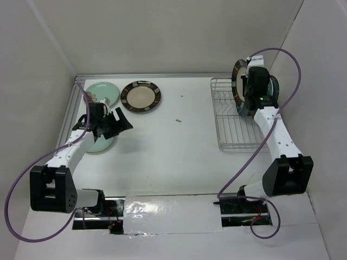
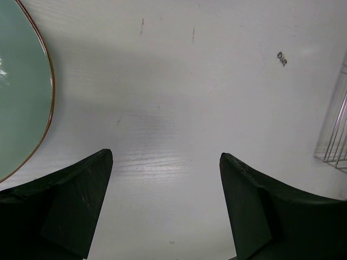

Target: Load the plates into the dish rack

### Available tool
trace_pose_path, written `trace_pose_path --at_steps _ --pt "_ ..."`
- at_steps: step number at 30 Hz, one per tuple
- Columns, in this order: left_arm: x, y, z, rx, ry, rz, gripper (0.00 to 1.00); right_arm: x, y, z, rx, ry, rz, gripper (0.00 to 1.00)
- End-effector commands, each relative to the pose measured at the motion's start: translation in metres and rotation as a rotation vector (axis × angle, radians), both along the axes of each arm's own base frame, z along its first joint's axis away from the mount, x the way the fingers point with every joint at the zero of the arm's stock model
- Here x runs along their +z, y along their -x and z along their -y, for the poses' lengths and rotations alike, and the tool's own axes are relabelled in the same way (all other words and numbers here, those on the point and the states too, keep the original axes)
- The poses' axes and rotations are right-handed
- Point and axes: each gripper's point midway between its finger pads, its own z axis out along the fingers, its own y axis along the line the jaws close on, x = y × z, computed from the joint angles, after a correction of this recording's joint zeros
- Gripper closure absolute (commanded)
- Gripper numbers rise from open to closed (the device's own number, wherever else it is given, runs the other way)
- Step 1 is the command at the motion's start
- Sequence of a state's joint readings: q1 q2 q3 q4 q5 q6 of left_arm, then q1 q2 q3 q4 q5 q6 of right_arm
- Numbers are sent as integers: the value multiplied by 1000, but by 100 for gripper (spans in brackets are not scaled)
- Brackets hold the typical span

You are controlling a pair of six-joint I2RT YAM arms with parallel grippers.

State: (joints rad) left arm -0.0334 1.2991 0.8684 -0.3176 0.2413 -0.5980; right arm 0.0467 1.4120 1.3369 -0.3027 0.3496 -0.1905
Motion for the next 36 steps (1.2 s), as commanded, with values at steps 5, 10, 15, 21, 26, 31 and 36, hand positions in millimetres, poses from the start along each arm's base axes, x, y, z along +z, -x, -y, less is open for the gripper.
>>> trace_pose_path --at_steps 5,10,15,21,26,31,36 --pt "5 -5 4 -32 3 37 8 89 -3 22 -122 3 391 100" --pt "6 -7 4 -32 3 46 8 94 1 24 -134 2 421 100" --pt "4 -6 6 -32 16 34 8 100 7 33 -172 15 436 100" --pt "1 -7 6 -32 16 25 8 102 12 33 -172 13 453 100" --pt "1 -7 6 -32 16 25 8 78 4 30 -150 16 391 100" --pt "1 -7 6 -32 16 25 8 49 -1 26 -140 20 340 100" --pt "1 -7 6 -32 16 25 8 29 -4 24 -148 26 313 100"
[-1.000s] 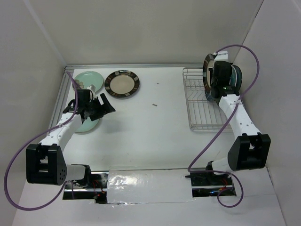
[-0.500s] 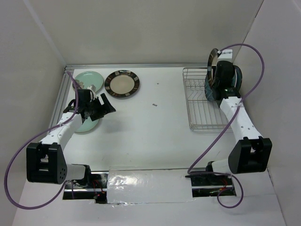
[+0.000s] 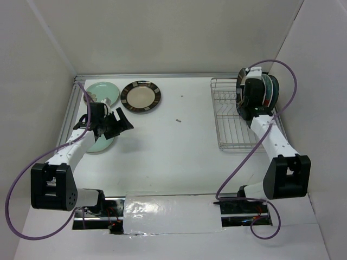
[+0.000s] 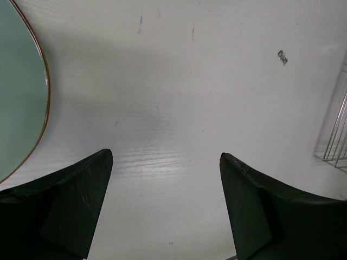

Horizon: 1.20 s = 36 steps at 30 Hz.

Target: Load the plates into the dish rack

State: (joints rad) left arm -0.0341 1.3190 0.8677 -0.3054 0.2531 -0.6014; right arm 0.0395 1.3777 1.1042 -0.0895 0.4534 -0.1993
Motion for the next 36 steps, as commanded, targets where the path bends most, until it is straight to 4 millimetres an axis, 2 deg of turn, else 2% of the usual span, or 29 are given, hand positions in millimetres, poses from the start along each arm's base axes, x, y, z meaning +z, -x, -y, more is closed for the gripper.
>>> trace_pose_path --at_steps 1,6,8,10,15,18,19,21,24,25,29,31,32,33,34,36 --pt "5 -5 4 -25 5 35 8 75 -16 -1 -31 -5 301 100" --pt "5 -5 4 -25 5 35 8 44 -27 -5 -27 -37 227 100" --pt "5 -5 4 -25 5 35 8 38 -36 -12 -2 -71 206 100" --pt "5 -5 4 -25 5 35 8 26 -43 -15 6 -81 169 96" --pt "8 -5 4 -25 6 44 8 17 -51 -24 20 -119 141 85" --pt "8 -5 4 -25 6 44 8 25 -52 -28 29 -120 143 61" --pt "8 -5 4 -25 6 44 8 30 -54 -33 39 -121 152 48" --pt "8 -5 4 -25 6 44 8 34 -53 -33 39 -121 146 40" --pt "8 -5 4 -25 6 44 8 62 -54 -45 69 -118 184 33" --pt "8 -5 4 -25 6 44 8 77 -52 -55 96 -112 200 32" --pt "8 -5 4 -25 6 44 8 112 -50 -92 238 -174 248 28" --pt "8 -5 4 -25 6 44 8 125 -50 -132 381 -281 251 26" --pt "11 -5 4 -25 6 53 8 118 -54 -155 466 -339 217 25" --pt "11 -5 4 -25 6 53 8 116 -56 -166 503 -383 202 24" --pt "11 -5 4 -25 6 53 8 117 -56 -187 544 -463 192 23" --pt "11 -5 4 -25 6 53 8 97 -60 -219 632 -582 132 22"
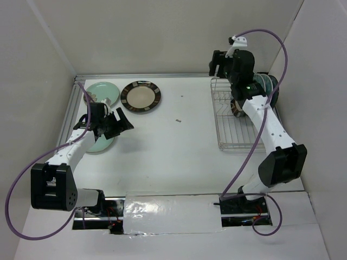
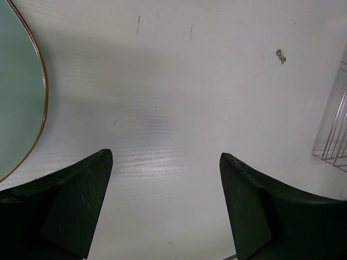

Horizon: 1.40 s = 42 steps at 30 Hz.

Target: Load the plates into the dish rack

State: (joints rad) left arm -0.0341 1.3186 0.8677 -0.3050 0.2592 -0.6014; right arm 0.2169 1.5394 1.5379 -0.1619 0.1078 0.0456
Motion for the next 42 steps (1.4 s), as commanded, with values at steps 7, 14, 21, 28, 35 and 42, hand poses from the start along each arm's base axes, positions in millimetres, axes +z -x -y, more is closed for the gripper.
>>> trace_pose_path --at_steps 7,14,21,28,35,42 --pt "19 -2 1 -14 -4 83 8 -83 -10 -178 499 -501 -344 19" --pt "26 -1 -2 0 -18 105 7 -164 -35 -237 543 -695 -550 19" --pt "27 1 -4 7 -24 104 6 -222 -54 -265 512 -847 -648 20" --pt "30 1 -4 7 -24 113 6 -278 -62 -282 492 -956 -744 21" --pt "26 -1 -4 -6 -16 96 6 -311 -71 -296 473 -1011 -798 21" --pt "26 -2 -7 3 -16 96 6 -348 -69 -309 449 -1019 -860 31"
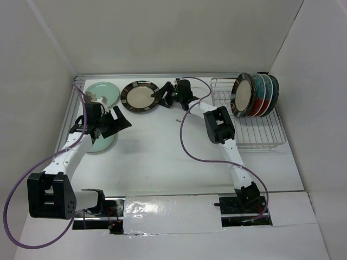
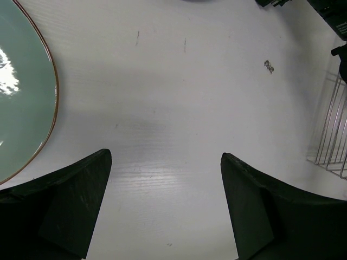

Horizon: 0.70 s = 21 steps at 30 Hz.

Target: Load the plates into the dish rack

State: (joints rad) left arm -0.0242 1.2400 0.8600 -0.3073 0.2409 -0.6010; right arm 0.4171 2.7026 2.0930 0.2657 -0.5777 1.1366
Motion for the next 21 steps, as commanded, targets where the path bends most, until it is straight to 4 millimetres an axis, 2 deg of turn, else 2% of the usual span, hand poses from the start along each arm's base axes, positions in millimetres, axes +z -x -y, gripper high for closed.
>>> trace_pose_path --at_steps 1,2,4,5,7,8,10,12,13,14,15,16,17,18,20,21 --pt "5 -3 0 -19 -6 26 6 -44 13 -10 15 28 -86 34" --pt "5 -3 0 -19 -6 26 6 -49 13 -10 12 25 -95 43" --pt "5 -3 0 -19 -6 26 6 -49 13 -10 12 25 -95 55" --pt "5 -3 0 -19 -6 26 6 -52 14 -10 12 25 -96 68" --pt "5 -4 -2 -12 -12 26 6 -48 15 -9 12 21 -88 80" --pt "5 -4 -2 -12 -12 26 6 -50 17 -7 8 32 -78 90" --pt "5 -4 -2 -12 -12 26 6 -32 17 -6 17 40 -40 99" --pt "8 -4 -2 -12 -12 35 6 -24 16 3 23 98 6 100" --pt "8 -4 -2 -12 -12 36 6 6 10 6 6 118 69 100" --pt "4 -2 -2 -12 -12 26 6 5 14 11 22 178 94 100" --pt "4 -2 -2 -12 -12 26 6 16 14 14 25 202 122 100" --pt "4 -2 -2 -12 -12 26 6 46 12 19 4 223 175 100" --pt "4 -2 -2 -12 -12 26 6 47 17 25 14 275 196 100" --pt "4 -2 -2 -12 -12 26 6 59 18 30 8 298 224 100" --pt "4 -2 -2 -12 -12 26 6 107 19 41 -31 336 315 100" --pt "4 -2 -2 -12 -12 26 6 113 24 47 -19 383 339 100"
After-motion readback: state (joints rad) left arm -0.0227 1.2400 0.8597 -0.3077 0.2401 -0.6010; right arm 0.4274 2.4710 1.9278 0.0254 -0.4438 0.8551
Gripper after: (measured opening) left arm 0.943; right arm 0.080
